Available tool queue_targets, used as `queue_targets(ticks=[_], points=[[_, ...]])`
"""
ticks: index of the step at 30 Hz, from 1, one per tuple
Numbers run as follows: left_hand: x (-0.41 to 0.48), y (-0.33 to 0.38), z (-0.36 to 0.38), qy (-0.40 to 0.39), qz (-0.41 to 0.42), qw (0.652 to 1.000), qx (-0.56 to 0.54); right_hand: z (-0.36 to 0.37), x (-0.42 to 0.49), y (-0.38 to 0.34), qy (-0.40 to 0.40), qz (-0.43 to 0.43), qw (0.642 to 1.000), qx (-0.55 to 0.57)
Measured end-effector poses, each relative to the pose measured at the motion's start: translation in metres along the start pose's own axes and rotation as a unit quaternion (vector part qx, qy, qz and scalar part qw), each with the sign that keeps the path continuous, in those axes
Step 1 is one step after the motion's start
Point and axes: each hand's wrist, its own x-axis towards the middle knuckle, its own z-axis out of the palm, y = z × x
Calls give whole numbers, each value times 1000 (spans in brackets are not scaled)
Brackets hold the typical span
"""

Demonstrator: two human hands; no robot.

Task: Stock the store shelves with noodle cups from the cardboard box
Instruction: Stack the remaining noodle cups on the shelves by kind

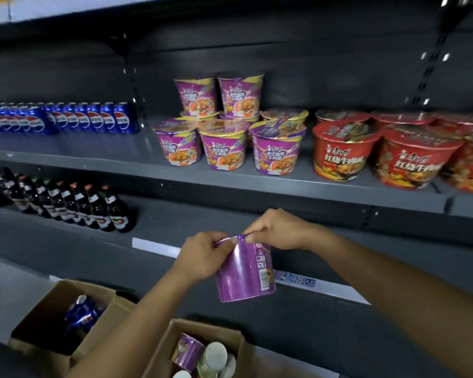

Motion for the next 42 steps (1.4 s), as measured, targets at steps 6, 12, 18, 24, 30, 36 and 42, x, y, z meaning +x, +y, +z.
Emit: queue_targets(ticks=[6,12,18,24,30,36,42], points=[[9,69,0,73,87,991,69,-45,-21,-16,60,2,998,-9],[18,91,-15,47,116,990,-66,-79,-37,-28,131,-15,990,-59],[19,115,-37,32,120,981,-150,-109,-55,-40,154,-68,986,11],[17,135,-71,55,141,949,-275,-139,-67,-41,128,-128,976,123],[34,135,-98,44,207,913,-348,-146,-63,-40,141,-193,940,242],[71,131,-116,9,241,874,-422,-165,-44,-41,126,-227,916,307],[120,129,-127,-60,264,834,-481,-186,-19,-41,142,-246,889,359]])
